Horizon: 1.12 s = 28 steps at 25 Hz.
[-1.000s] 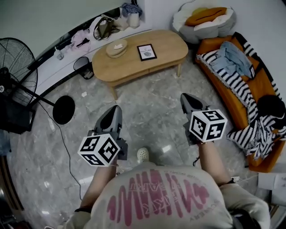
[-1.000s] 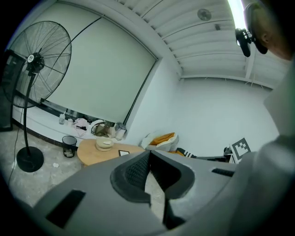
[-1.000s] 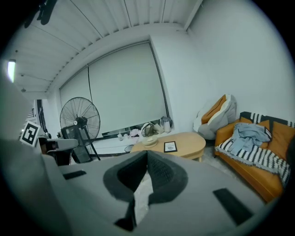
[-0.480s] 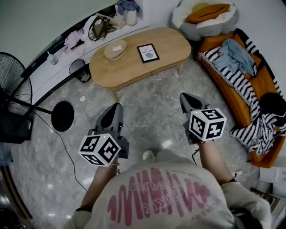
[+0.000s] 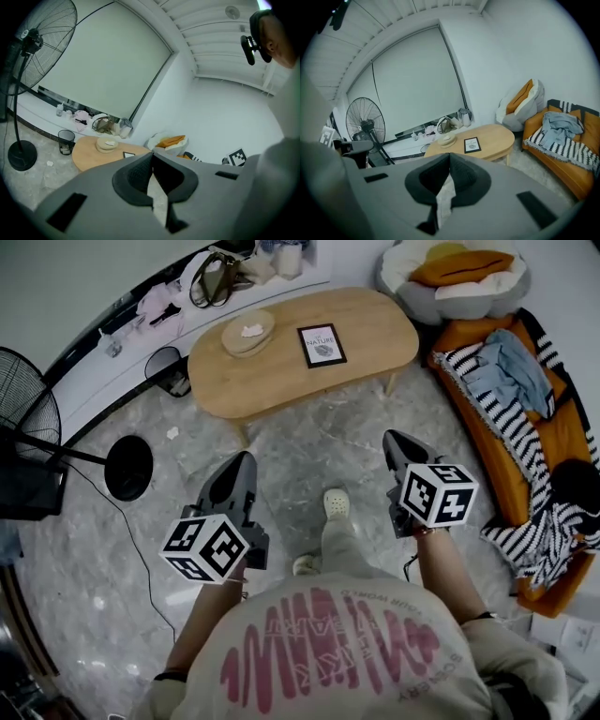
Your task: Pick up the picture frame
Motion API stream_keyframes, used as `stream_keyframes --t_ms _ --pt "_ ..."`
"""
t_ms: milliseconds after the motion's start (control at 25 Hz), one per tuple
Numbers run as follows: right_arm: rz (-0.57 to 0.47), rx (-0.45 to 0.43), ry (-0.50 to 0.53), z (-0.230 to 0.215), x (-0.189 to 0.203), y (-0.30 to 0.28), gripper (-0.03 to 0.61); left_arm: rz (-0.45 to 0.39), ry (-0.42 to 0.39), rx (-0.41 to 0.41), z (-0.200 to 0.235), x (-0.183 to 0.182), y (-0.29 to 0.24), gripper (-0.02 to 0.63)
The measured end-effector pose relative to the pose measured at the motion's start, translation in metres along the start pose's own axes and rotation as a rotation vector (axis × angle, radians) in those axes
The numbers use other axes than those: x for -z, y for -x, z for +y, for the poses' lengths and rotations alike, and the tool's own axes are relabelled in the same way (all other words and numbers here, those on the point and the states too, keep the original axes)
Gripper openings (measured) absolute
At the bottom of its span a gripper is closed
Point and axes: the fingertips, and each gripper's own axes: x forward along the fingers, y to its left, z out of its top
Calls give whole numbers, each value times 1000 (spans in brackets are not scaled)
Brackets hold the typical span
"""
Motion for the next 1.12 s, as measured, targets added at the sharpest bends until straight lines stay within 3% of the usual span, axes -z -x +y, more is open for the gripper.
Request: stream_keyframes --t_ms 280,640,840,1120 --pt "16 -79 -53 -40 -54 -67 5 -87 17 -62 6 -53 -62 3" --pt "-33 -175 28 -70 -143 -115 5 -198 48 -91 -4 -107 -136 3" --pt "-36 -170 17 -90 -156 -132 5 -198 57 -66 -7 -110 -164 3" --pt "-5 -159 -31 -108 -161 -166 5 -135 41 -74 12 -112 -208 3"
